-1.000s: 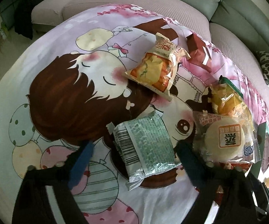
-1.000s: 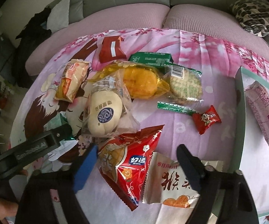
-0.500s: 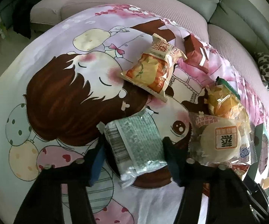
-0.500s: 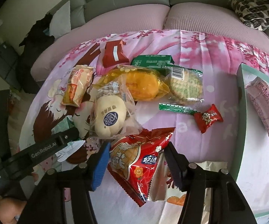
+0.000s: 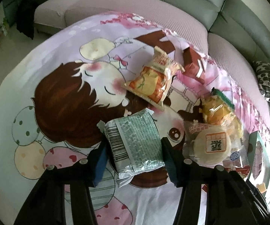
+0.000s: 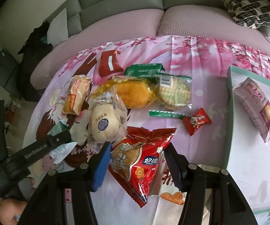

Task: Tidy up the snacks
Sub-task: 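Carry both packs over the tray and open both tools to drop them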

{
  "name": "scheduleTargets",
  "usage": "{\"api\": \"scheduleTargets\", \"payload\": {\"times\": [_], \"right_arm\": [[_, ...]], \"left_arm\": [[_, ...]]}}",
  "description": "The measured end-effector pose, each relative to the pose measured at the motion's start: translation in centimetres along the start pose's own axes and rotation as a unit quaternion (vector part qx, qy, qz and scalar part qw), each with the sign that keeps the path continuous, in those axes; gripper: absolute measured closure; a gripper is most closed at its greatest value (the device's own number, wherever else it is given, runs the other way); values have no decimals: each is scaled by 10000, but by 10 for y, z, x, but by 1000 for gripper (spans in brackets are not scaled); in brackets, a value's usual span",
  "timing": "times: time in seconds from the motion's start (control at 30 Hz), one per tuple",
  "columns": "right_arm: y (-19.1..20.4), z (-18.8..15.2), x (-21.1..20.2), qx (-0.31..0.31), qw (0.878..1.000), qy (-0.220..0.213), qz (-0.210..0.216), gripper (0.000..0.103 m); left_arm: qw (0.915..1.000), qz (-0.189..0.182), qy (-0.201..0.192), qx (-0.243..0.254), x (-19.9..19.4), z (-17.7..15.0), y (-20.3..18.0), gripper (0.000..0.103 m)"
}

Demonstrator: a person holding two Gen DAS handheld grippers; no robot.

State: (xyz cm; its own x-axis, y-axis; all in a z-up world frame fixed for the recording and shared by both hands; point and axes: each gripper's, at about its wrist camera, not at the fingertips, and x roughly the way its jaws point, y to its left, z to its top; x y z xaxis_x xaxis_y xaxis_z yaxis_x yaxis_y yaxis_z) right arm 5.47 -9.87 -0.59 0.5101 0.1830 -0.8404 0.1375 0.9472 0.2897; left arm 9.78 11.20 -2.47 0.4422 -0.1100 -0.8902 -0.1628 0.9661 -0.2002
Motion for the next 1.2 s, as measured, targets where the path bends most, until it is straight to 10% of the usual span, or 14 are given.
{"api": "scheduleTargets", "payload": {"times": [1.2], "right_arm": [[-77,11,-64,1006,9929,-635,-44,43]], "left_arm": [[9917,-223,-1066,681,-82,-10,-67,47]]}}
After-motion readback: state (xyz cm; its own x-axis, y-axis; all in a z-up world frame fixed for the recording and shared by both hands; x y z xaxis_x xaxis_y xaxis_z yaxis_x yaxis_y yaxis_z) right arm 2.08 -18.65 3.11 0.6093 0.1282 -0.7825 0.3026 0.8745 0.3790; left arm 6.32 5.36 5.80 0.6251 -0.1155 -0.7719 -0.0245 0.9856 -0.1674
